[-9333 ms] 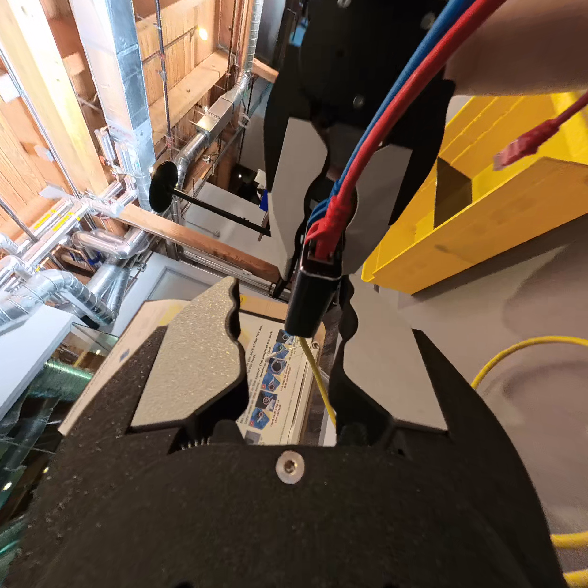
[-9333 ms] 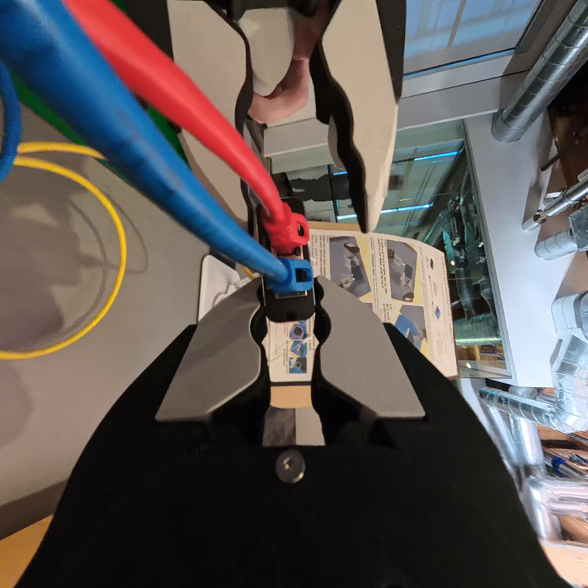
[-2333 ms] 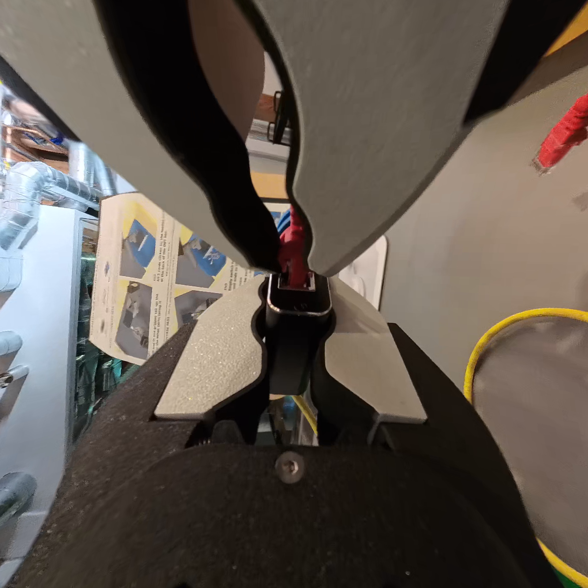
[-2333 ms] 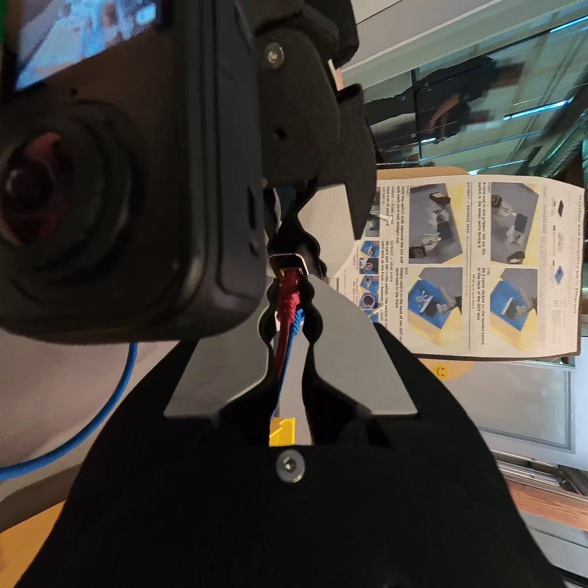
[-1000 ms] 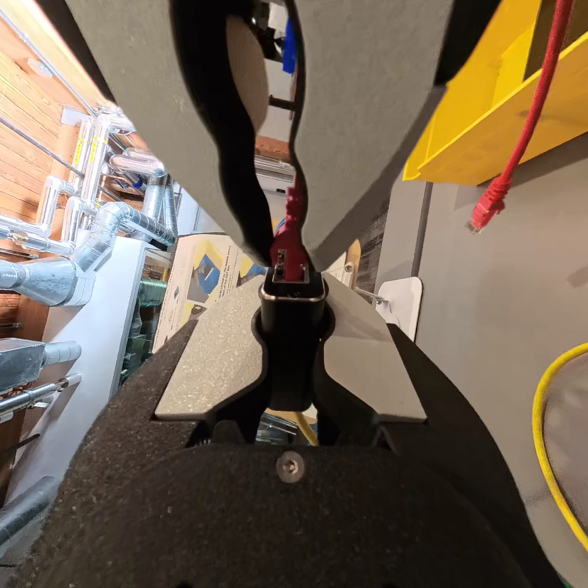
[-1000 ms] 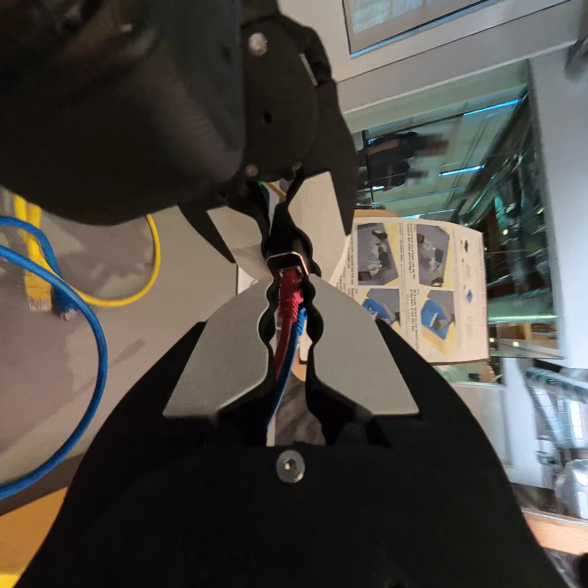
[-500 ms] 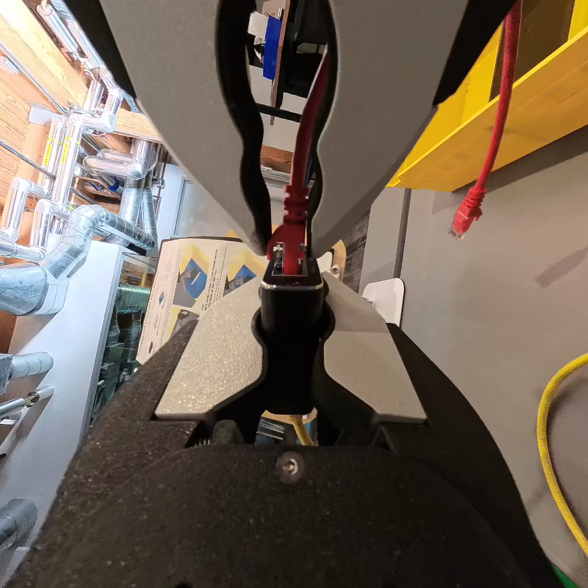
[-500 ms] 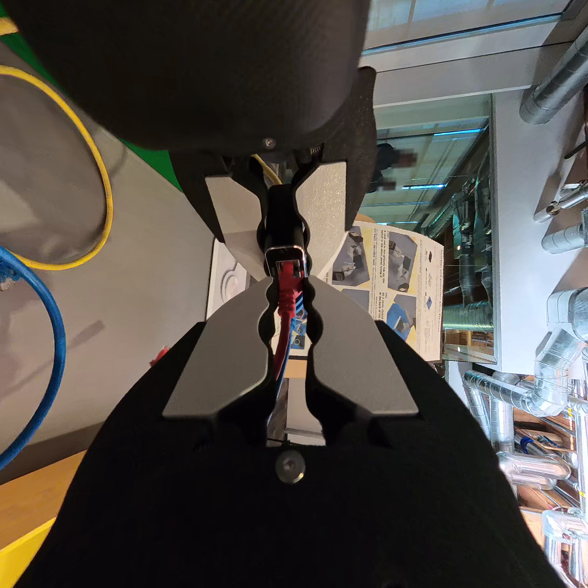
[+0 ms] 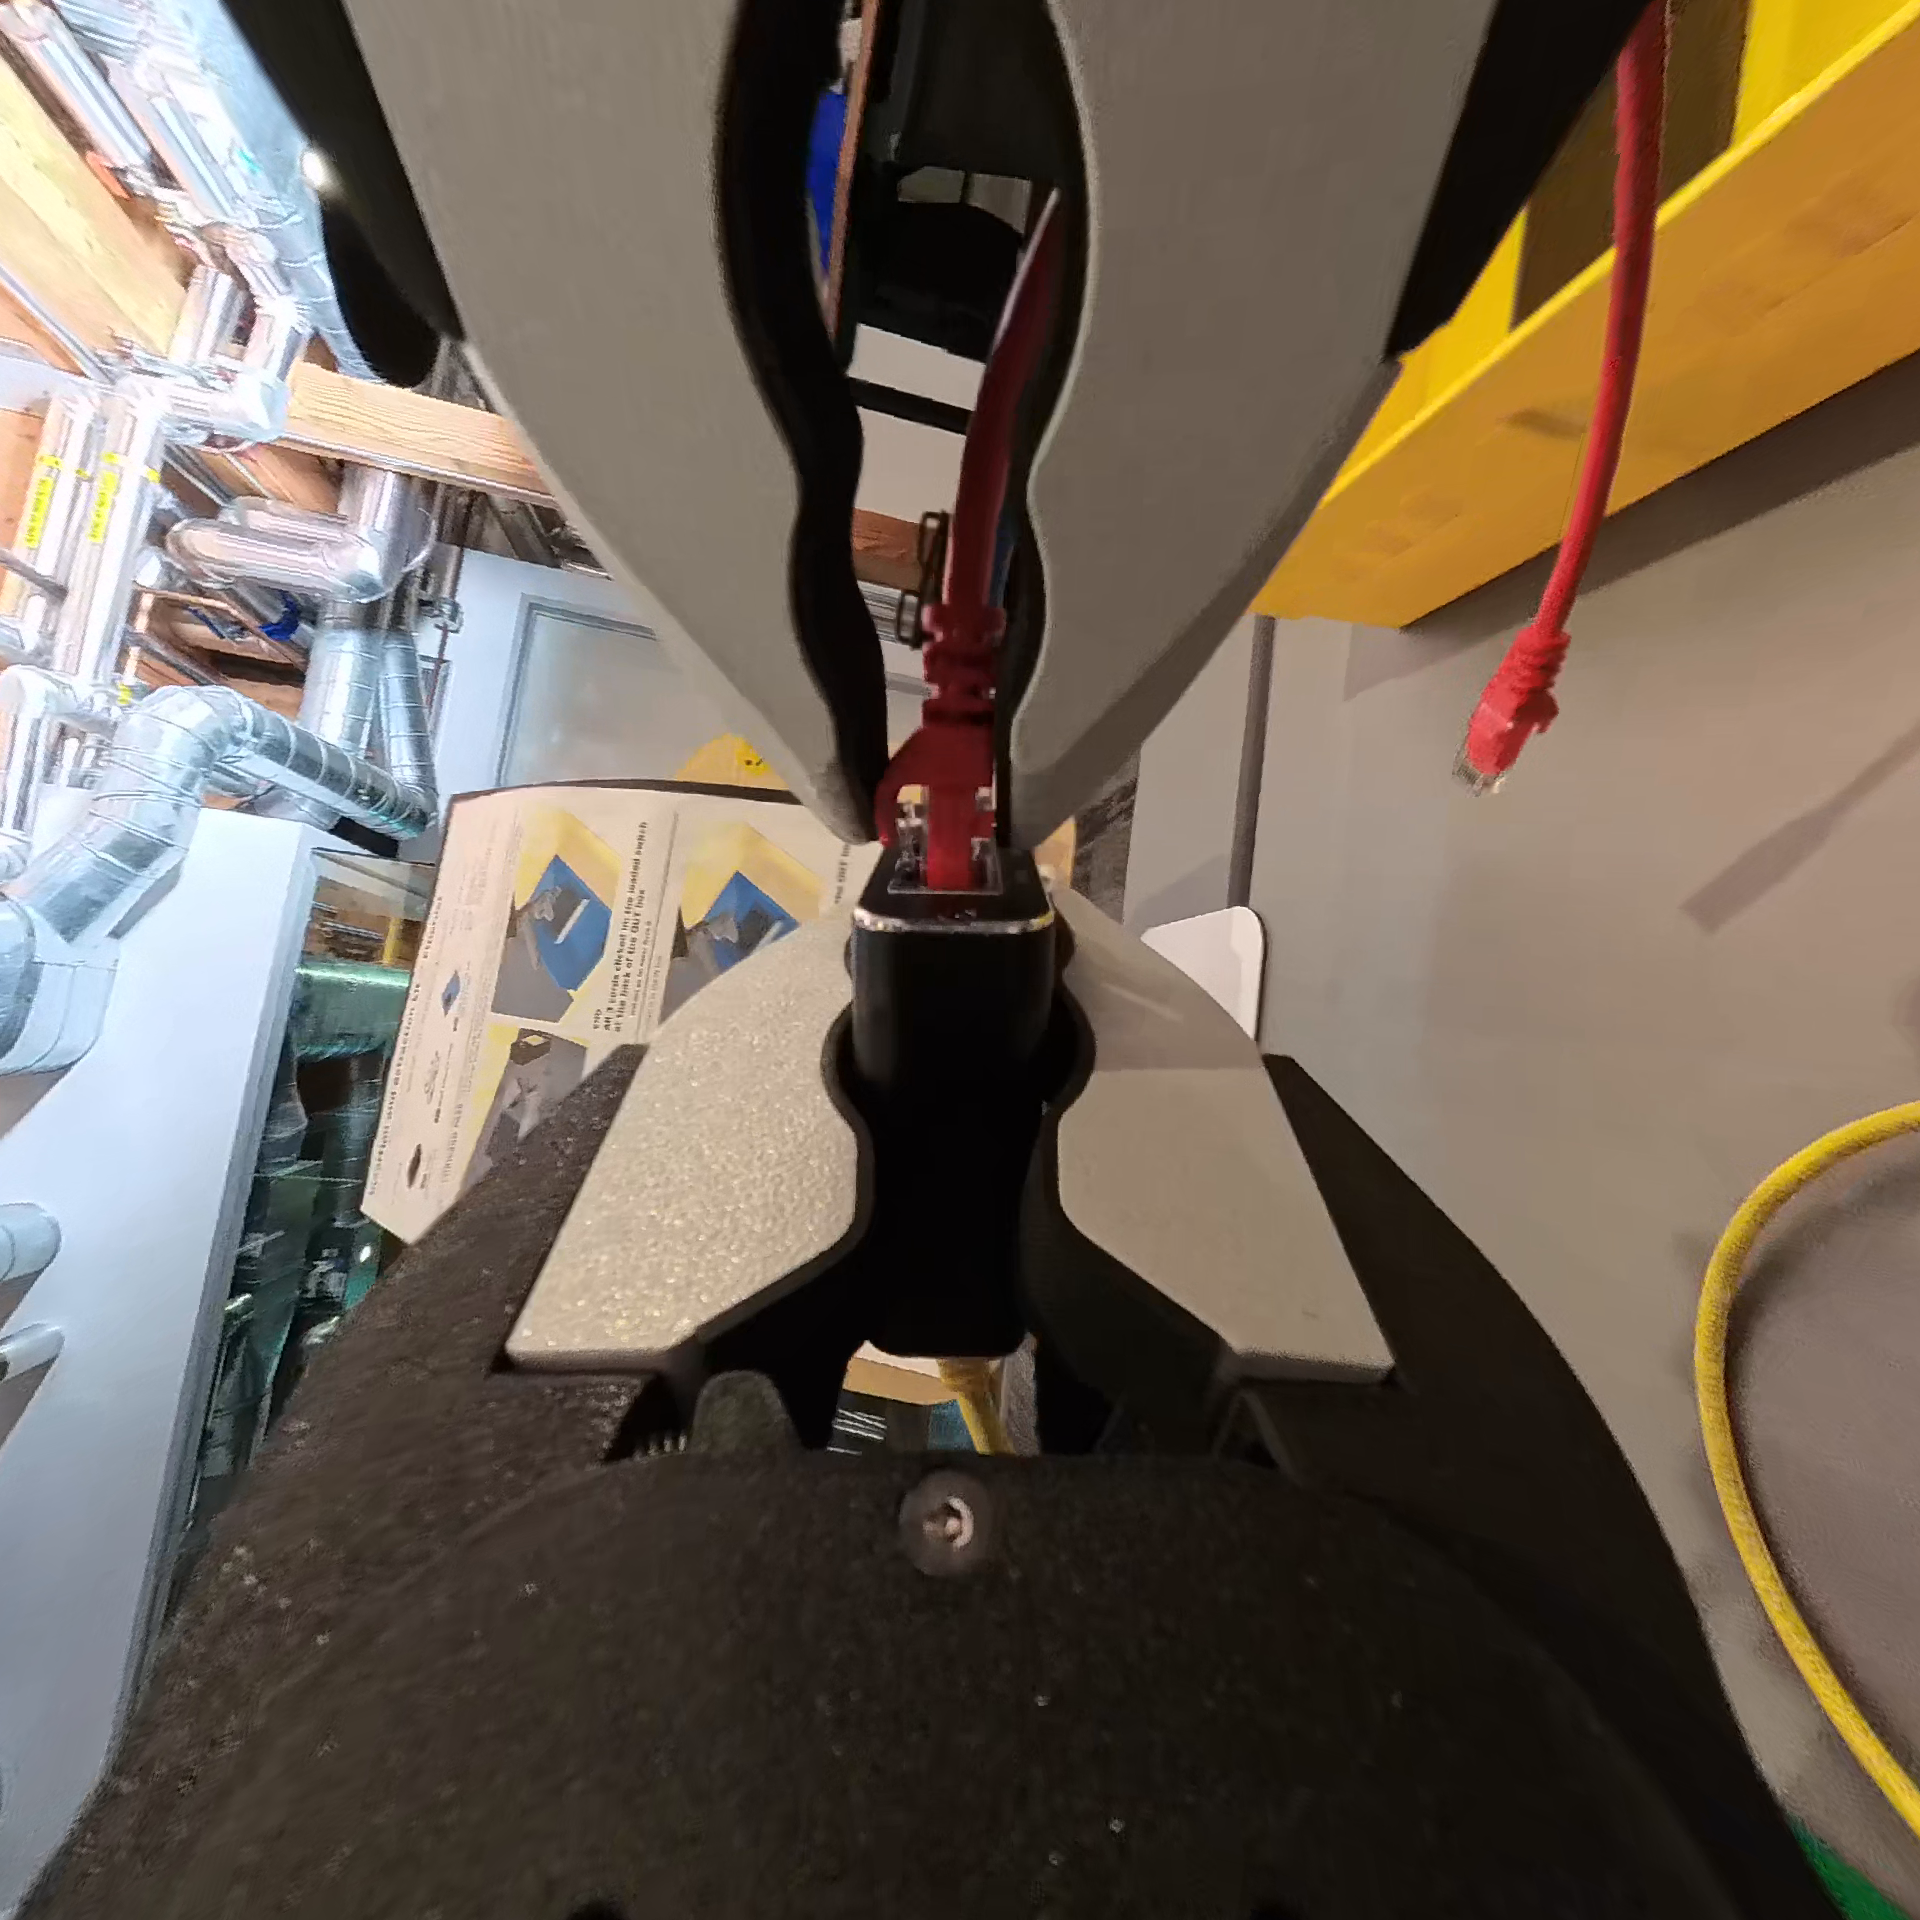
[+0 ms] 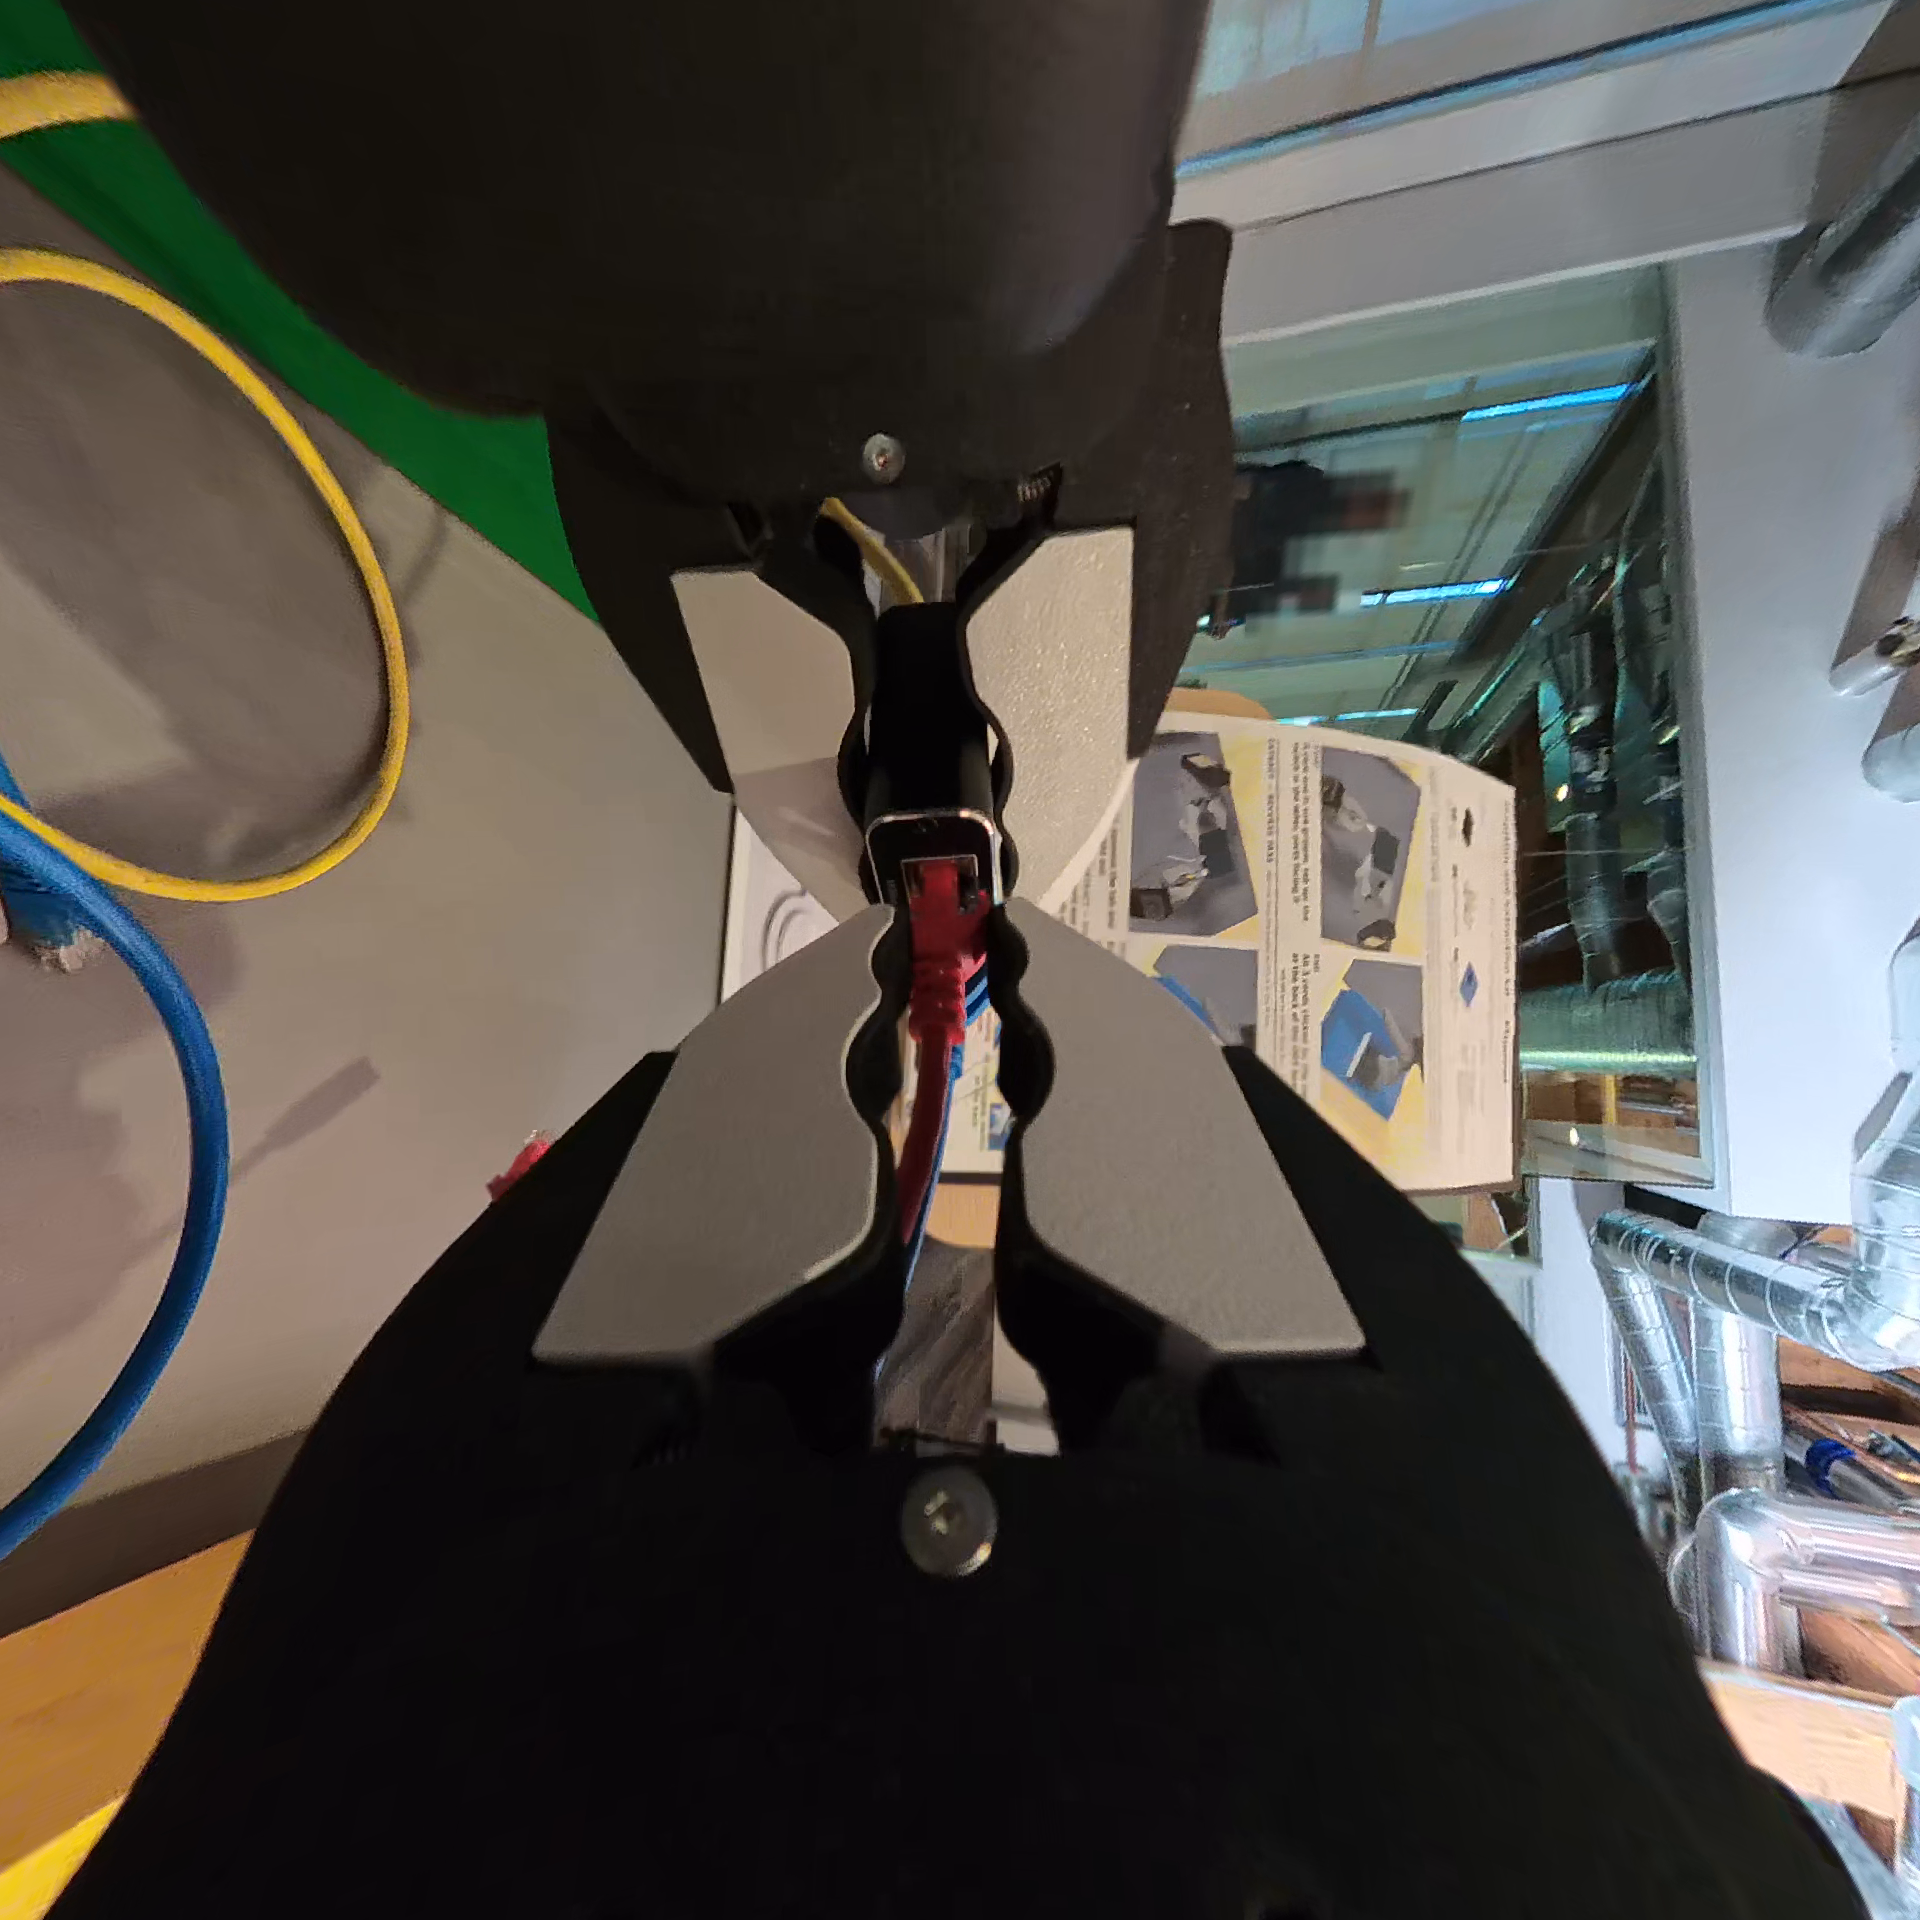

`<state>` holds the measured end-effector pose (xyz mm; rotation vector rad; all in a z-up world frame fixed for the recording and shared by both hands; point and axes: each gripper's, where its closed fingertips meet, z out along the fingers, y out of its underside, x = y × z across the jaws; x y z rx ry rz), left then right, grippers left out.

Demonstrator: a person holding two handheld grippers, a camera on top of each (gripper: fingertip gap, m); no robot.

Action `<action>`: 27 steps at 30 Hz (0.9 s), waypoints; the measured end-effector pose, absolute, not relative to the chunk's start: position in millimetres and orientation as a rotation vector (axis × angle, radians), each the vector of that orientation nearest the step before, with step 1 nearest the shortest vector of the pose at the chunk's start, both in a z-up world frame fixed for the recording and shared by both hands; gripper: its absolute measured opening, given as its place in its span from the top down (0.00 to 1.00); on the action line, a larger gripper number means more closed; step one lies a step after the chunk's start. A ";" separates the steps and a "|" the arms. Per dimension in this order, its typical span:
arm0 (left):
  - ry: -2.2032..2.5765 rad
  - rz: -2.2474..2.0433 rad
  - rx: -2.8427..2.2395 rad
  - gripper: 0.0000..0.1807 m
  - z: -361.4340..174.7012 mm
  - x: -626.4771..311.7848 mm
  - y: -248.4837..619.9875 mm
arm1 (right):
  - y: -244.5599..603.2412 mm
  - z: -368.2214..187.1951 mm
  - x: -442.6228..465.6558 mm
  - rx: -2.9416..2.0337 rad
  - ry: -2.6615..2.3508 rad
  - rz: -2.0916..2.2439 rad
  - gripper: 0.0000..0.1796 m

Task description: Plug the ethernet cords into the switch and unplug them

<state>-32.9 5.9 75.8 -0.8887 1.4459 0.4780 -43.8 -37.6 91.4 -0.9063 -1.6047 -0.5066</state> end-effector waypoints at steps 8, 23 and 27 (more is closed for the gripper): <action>1.479 0.460 -0.889 0.86 70.1 -36.6 10.4 | -33.8 86.6 -48.5 -0.952 -1.608 -0.530 0.92; 1.477 0.467 -0.886 0.86 69.6 -37.9 11.6 | -33.2 86.0 -50.3 -0.956 -1.610 -0.520 0.91; 1.475 0.453 -0.865 0.85 71.8 -37.0 8.2 | -35.9 87.4 -52.5 -0.943 -1.607 -0.488 0.91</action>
